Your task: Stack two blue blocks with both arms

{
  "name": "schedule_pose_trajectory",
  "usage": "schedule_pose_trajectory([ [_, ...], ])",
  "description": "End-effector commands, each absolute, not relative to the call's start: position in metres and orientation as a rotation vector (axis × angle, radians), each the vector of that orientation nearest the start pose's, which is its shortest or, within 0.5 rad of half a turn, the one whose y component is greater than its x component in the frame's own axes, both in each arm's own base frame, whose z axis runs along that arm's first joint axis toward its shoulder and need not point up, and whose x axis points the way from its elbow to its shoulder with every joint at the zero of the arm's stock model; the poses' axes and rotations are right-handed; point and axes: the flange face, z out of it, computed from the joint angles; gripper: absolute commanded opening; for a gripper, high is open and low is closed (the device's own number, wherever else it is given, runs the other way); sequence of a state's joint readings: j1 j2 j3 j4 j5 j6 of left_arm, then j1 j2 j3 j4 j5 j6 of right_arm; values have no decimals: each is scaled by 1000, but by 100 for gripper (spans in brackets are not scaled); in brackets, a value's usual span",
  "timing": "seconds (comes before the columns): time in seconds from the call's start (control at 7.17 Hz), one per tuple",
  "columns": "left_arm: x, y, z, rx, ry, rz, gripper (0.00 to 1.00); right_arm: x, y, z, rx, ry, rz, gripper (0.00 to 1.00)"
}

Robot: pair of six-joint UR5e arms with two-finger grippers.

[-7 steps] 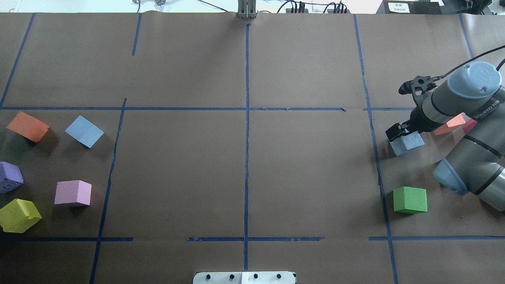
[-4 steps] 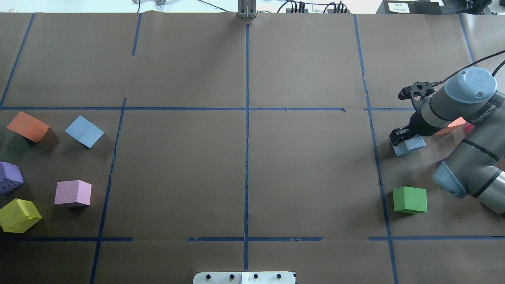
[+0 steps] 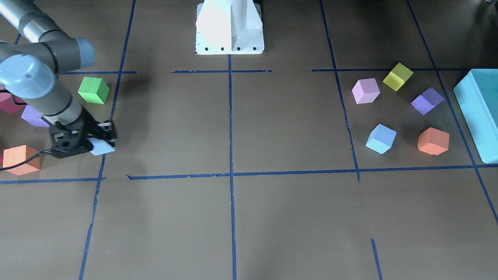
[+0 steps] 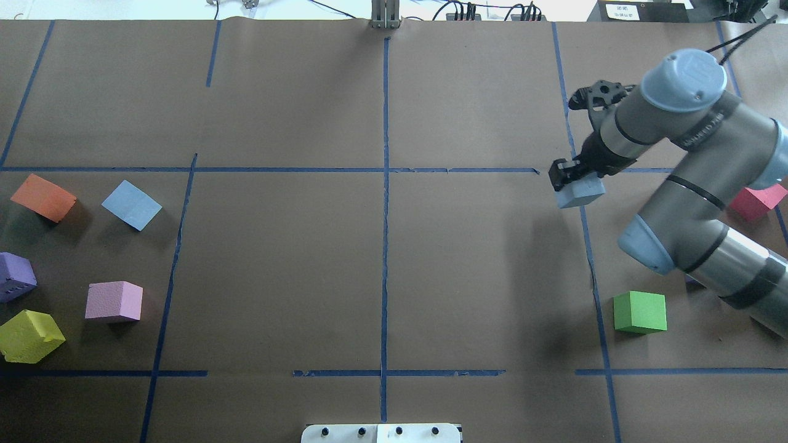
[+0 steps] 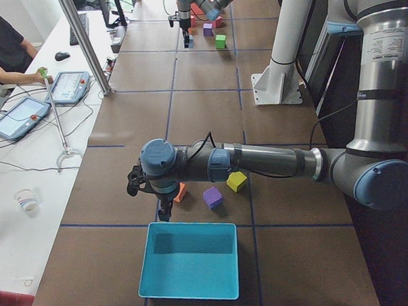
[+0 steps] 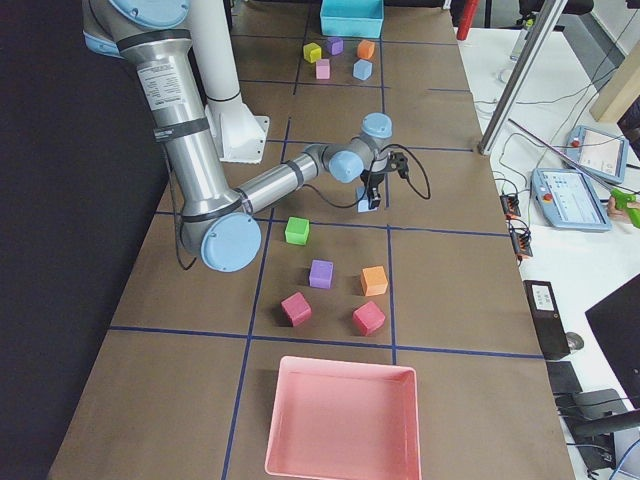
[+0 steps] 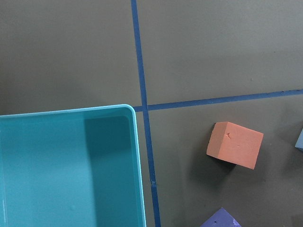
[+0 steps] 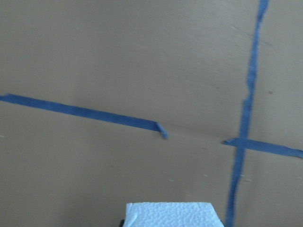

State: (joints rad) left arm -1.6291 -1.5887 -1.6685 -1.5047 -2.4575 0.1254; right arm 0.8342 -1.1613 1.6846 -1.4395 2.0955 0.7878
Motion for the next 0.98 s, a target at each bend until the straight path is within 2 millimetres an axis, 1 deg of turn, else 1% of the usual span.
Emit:
schedule_pose_trajectory([
  [0.0,-85,-495,599,130,878,86,100,-455,-512,271,42,-821,34,1],
  [0.14,-85,-495,599,131,878,88,100,-519,-517,226,23,-810,112,1],
  [0.28,-85,-495,600,128,879,86,100,-561,-516,212,-3,-785,114,1],
  [0.42,-85,-495,600,130,878,88,100,-583,-506,216,-7,-762,101,1],
  [0.56,-84,-495,600,129,879,90,100,-603,-503,200,-10,-756,127,1],
  [0.7,-84,-489,606,119,880,86,100,-618,-497,193,-24,-751,132,1],
  [0.84,-84,-489,607,116,880,86,100,-633,-497,187,-30,-739,132,2],
])
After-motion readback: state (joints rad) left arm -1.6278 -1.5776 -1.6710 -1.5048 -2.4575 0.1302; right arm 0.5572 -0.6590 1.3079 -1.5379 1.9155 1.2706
